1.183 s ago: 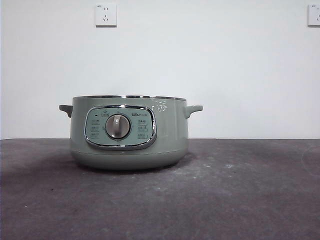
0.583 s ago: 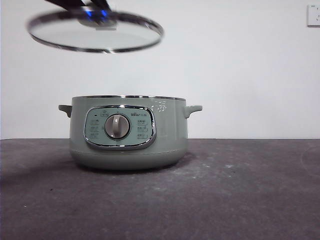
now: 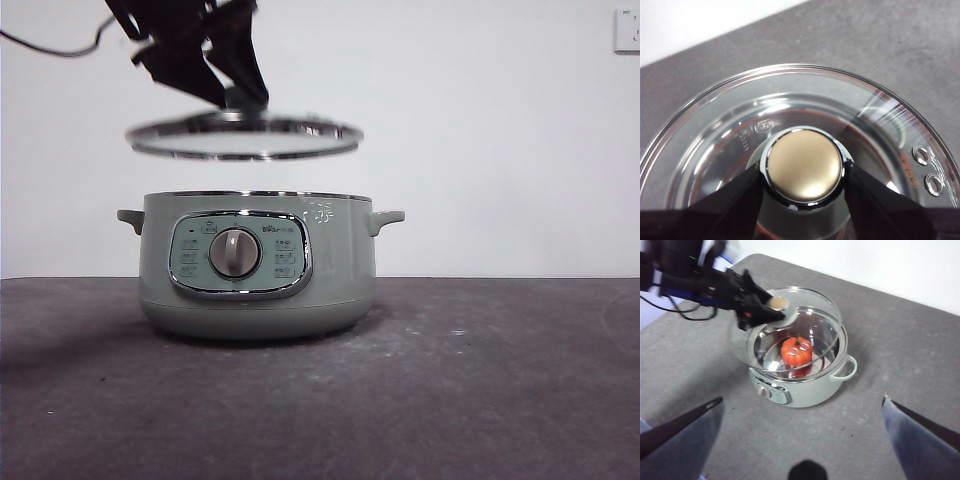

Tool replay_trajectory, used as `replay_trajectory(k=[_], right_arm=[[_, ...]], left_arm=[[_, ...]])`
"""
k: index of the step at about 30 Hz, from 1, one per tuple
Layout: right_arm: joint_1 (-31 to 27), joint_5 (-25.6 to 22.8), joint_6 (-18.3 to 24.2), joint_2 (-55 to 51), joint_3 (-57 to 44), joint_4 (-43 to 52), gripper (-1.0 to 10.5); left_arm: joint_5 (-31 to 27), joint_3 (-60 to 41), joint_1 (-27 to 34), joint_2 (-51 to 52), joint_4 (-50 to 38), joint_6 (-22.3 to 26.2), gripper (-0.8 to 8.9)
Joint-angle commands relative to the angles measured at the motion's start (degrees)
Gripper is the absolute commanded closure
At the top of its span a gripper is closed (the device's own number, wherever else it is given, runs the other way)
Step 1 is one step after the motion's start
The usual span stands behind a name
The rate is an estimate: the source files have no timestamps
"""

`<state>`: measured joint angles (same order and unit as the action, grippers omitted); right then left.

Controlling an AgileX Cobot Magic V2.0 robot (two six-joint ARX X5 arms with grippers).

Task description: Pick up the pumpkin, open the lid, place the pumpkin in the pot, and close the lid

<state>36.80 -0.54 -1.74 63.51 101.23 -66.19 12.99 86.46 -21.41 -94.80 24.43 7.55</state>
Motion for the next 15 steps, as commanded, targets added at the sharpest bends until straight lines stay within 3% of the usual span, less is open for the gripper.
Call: replay_trajectory(k=[1,15], right_arm=[[0.2,0.66,-1.44,-0.2,-0.17,0.0,4.1],[0.2,0.66,-1.44,-0.2,-0.17,-0.57,4.1]], left_arm=[[0.42,0.28,-0.11,-1.25,-3.82,0.72,8.22],[0.48,0.28,-0.37,-6.29,-5.81,1.7,8.22]])
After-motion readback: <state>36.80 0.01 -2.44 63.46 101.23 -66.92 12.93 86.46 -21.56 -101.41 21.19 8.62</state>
